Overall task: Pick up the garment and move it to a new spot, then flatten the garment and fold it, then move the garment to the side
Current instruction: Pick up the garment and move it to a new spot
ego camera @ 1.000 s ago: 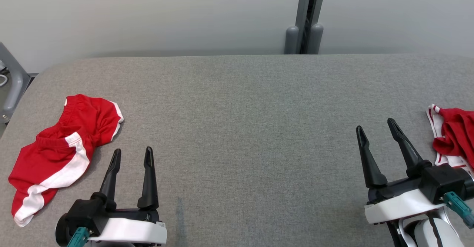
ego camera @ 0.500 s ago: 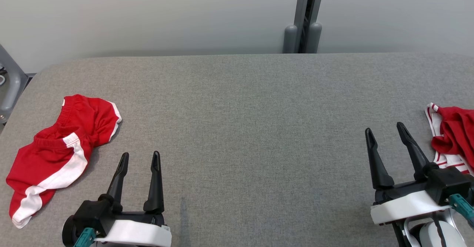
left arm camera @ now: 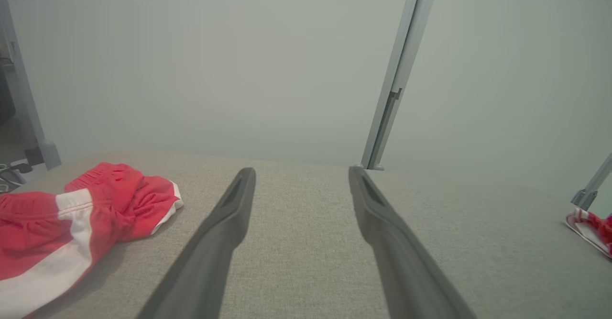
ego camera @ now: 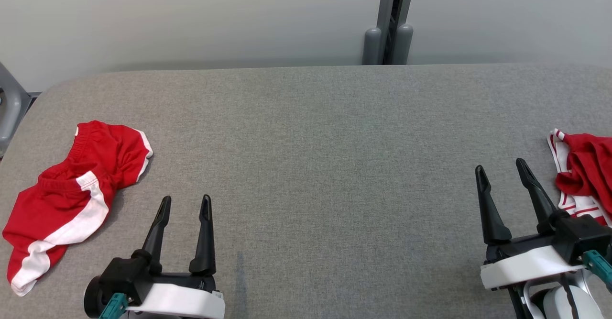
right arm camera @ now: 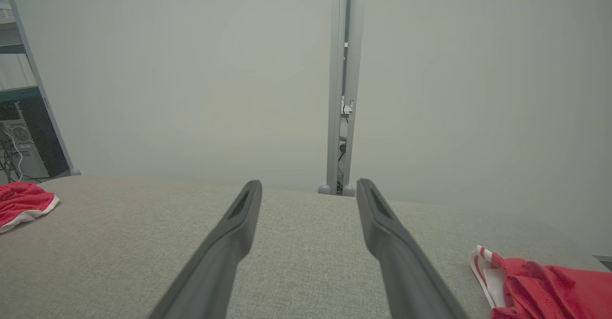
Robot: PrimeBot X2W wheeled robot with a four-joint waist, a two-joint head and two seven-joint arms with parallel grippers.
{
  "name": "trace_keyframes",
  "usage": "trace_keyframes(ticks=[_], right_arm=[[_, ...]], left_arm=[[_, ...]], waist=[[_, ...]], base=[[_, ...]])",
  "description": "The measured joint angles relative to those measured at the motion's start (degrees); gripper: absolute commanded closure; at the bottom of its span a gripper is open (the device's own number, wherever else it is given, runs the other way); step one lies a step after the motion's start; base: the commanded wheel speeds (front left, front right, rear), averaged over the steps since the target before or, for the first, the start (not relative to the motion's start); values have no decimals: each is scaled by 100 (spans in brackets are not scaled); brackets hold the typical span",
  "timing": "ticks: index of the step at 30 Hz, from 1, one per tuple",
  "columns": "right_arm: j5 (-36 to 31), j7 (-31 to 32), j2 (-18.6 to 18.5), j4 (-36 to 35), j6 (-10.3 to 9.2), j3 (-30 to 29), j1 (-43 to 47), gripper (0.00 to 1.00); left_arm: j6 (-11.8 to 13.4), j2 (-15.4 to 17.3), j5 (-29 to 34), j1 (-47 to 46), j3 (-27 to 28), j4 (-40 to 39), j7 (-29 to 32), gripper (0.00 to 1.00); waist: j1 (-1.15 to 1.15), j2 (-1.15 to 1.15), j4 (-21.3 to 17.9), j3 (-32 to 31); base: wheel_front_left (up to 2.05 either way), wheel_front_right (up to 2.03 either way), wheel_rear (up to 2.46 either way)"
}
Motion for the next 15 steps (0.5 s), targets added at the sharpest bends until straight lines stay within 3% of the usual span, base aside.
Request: trace_keyframes(ticks=[15], right_arm=[[3,0,19,38,0,-92,-1,0]], left_arm=[[-23,0,56,-3,-32,15,0,0]], waist=[[0,0,-36,18]], base=[[0,0,0]])
